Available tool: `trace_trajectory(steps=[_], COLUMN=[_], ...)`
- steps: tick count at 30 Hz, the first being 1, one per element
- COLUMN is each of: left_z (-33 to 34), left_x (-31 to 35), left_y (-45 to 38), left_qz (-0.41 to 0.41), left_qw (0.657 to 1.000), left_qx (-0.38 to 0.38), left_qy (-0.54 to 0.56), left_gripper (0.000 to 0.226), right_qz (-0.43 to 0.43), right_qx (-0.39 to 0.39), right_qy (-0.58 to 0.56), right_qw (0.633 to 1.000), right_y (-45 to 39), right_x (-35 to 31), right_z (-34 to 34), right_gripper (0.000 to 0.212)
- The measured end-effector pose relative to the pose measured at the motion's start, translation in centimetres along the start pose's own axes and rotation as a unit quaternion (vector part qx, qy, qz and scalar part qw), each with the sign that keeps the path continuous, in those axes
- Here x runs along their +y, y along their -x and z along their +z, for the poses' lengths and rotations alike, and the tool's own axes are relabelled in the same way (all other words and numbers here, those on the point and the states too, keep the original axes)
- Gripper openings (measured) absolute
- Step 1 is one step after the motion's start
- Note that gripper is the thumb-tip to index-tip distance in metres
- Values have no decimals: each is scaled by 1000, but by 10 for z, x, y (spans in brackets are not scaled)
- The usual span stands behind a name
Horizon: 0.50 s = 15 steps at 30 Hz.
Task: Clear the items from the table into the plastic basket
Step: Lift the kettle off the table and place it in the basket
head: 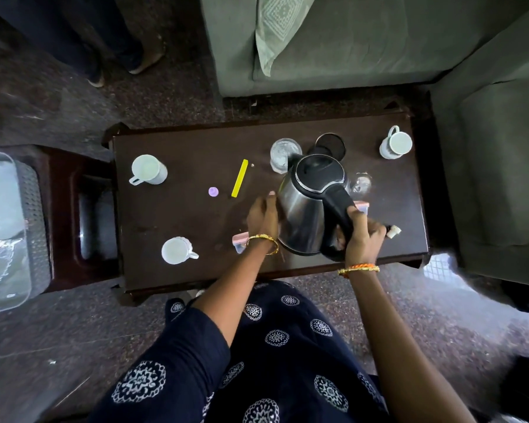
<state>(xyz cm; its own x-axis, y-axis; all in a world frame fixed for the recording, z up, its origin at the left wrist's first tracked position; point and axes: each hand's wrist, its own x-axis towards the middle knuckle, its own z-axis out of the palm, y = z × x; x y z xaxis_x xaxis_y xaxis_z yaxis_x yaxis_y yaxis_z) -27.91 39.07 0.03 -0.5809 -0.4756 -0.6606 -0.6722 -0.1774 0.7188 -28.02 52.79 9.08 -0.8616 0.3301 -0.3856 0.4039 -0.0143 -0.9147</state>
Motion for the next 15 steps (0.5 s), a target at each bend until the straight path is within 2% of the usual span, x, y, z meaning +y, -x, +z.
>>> trace_trajectory(steps=[3, 5, 11, 15], left_z=[-33, -58, -157, -252], left_x=[-8, -15, -33, -51], left_y=[1, 0, 3, 5], left_qz=[57, 67, 74, 72], left_qw=[995, 989, 963, 933], left_qx=[80, 131, 244, 337], left_qy=[-23, -11, 90, 106], left_gripper=[30, 27, 19, 18], right_qz=[-60, -83, -59, -23], right_qx=[-43, -82, -174, -218], right_qy=[-13, -17, -19, -33], right_qw=[997, 993, 983, 975], right_y=[19, 34, 92, 154], right_x=[-2, -3, 13, 14], right_z=[18, 34, 109, 185], right_gripper=[43, 42, 45, 44])
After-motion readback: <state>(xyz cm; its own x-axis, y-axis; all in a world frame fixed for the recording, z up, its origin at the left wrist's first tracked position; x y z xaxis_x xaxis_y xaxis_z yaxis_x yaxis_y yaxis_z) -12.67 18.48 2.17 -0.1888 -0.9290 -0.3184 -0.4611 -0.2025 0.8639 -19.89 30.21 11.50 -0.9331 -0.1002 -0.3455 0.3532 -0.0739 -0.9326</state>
